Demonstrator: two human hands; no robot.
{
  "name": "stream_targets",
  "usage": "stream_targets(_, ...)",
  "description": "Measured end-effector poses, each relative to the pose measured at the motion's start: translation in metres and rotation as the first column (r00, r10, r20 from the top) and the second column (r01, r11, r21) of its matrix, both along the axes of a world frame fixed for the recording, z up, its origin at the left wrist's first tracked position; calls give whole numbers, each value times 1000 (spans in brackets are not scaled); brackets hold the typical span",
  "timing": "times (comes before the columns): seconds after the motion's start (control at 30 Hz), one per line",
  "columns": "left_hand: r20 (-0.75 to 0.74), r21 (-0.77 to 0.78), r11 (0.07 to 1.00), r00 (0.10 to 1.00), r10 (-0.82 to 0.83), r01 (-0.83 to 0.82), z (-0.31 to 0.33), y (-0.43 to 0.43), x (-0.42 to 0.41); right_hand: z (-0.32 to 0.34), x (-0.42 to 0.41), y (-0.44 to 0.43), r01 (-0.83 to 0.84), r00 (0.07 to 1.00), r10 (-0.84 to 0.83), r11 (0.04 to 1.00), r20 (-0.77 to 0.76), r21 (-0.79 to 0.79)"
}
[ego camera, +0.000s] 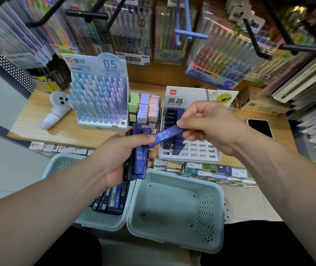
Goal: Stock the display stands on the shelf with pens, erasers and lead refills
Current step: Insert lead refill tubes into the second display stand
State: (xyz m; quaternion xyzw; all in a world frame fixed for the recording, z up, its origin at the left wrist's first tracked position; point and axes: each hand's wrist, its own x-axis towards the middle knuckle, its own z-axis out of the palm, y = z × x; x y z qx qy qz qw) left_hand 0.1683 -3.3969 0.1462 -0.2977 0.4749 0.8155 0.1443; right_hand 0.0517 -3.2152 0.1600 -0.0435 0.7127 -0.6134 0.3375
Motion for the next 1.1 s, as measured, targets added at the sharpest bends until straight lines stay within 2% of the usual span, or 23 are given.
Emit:
stream_targets(0.1, 0, 7, 998, 998, 66, -66, 0, -3, -3, 2, 2, 4, -189, 980, 193, 979, -43, 77)
stream_targets(0.17, -11, -17, 997, 997, 72, -72, -1, -4, -3, 4, 6, 4, -388, 919, 394, 909, -18, 150)
stream_targets(0.23, -30, -45, 998, 999, 38, -39, -1, -3, -2, 2, 13, 0, -530, 844, 536, 832, 7, 160)
stream_targets(0.33, -65, -49, 999, 998, -16, 13, -3, -1, -1, -4, 25, -8, -585, 801, 598, 792, -28, 172)
stream_targets(0.47, -34, -58, 998, 999, -22, 20, -3, -1, -1, -3, 22, -7, -568, 811, 583, 804, -49, 177)
stream_targets(0.6, 9, -19, 999, 1000, -27, 27, -2, 1, -1, 5, 7, 6, -438, 886, 457, 879, -76, 189)
stream_targets(0.7, 61, 24, 1000, 998, -7, 6, -2, -1, -4, 10, -10, 22, -274, 946, 298, 945, -125, 179)
stream_targets(0.77, 80, 69, 998, 997, 4, -10, -3, -2, -7, 8, -19, 31, -116, 964, 163, 969, -212, 217)
stream_targets(0.83, 91, 117, 993, 996, 16, -27, -5, -2, -9, -2, -28, 39, 93, 924, 27, 951, -381, 294)
stream_targets(0.93, 84, 150, 988, 996, 15, -28, -7, 2, -14, -20, -38, 49, 314, 780, -39, 888, -625, 336)
stream_targets(1.0, 73, 137, 990, 997, 14, -23, -9, 5, -18, -27, -42, 52, 345, 727, 7, 861, -686, 375)
stream_targets(1.1, 75, 107, 994, 997, 13, -21, -11, 10, -24, -35, -44, 50, 333, 696, 105, 829, -711, 448)
